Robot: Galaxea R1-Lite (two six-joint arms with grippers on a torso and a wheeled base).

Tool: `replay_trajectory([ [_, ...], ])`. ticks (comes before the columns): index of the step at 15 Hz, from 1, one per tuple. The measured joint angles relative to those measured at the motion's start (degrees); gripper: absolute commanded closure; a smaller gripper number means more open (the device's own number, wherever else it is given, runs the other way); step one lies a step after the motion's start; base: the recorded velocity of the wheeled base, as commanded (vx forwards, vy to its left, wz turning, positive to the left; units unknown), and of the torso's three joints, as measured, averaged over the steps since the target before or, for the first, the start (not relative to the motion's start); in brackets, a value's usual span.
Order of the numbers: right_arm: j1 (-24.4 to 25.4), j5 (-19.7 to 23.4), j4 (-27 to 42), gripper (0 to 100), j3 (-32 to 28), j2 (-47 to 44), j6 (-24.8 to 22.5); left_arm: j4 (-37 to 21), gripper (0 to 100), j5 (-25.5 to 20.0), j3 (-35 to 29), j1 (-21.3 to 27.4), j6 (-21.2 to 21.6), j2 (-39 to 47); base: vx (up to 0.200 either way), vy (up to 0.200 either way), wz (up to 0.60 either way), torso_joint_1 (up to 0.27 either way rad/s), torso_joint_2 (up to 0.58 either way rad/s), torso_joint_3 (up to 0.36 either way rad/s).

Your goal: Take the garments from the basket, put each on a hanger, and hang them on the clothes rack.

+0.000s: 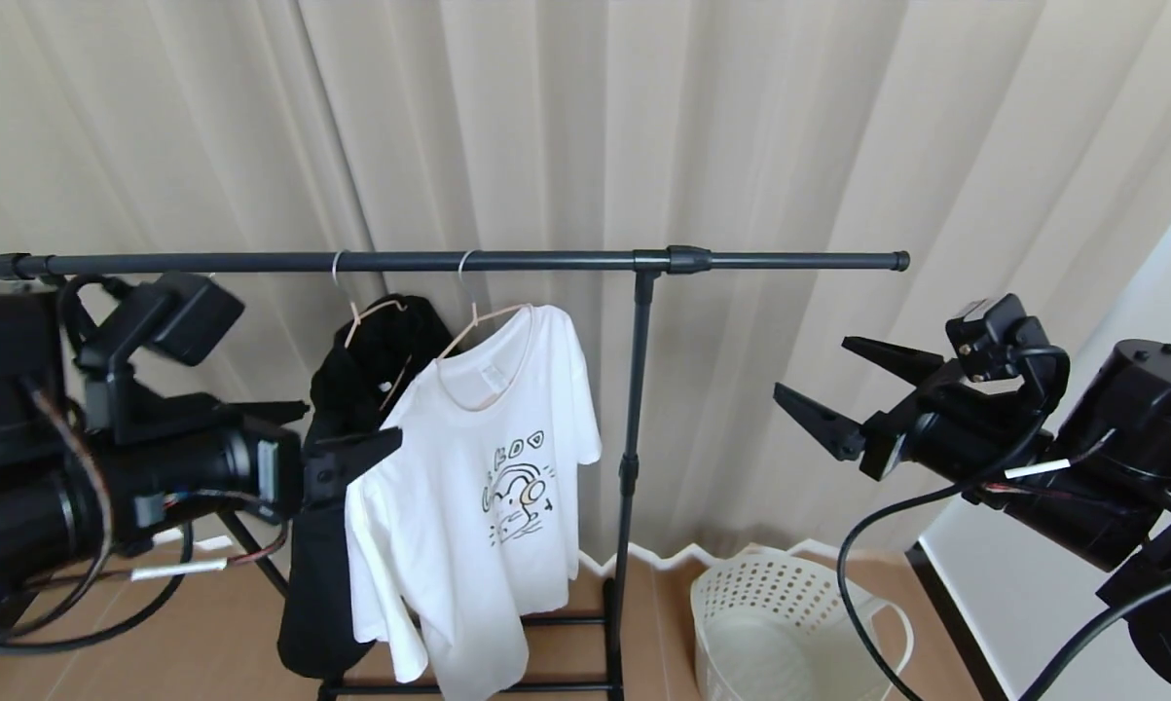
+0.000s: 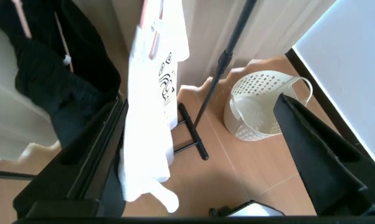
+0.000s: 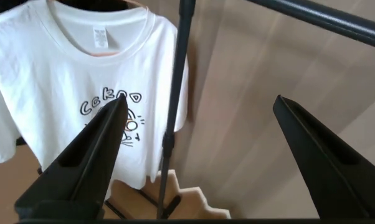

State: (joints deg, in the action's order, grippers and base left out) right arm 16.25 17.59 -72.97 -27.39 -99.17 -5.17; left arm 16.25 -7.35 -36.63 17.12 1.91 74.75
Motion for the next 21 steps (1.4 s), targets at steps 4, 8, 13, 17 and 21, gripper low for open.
replay_trajectory([
  [4, 3.1, -6.6, 3.2, 0, 0.0, 4.5, -0.9, 0.0, 0, 1.6, 11.8, -0.9, 0.1, -12.8, 0.0, 0.0, 0.0, 0.0, 0.0, 0.0],
  [8, 6.9, -17.7, 12.4, 0, 7.5, 16.8, -4.1, -0.3, 0, 5.6, 25.0, -2.0, 2.2, -28.7, 0.0, 0.0, 0.0, 0.0, 0.0, 0.0],
  [13, 9.7, -23.0, 20.3, 0, 25.4, 28.8, -2.4, -0.4, 0, 6.3, 35.5, -2.8, 3.0, -39.4, 0.0, 0.0, 0.0, 0.0, 0.0, 0.0],
  [17, 10.0, -23.0, 48.0, 0, 27.3, 43.4, 3.2, -10.9, 0, 6.4, 36.5, -3.1, 2.6, -47.9, 0.0, 0.0, 0.0, 0.0, 0.0, 0.0],
  [21, 10.7, -21.2, 68.9, 0, 26.6, 63.9, 6.3, -15.7, 0, 6.7, 36.6, -4.2, -0.8, -54.6, 0.0, 0.0, 0.0, 0.0, 0.0, 0.0],
])
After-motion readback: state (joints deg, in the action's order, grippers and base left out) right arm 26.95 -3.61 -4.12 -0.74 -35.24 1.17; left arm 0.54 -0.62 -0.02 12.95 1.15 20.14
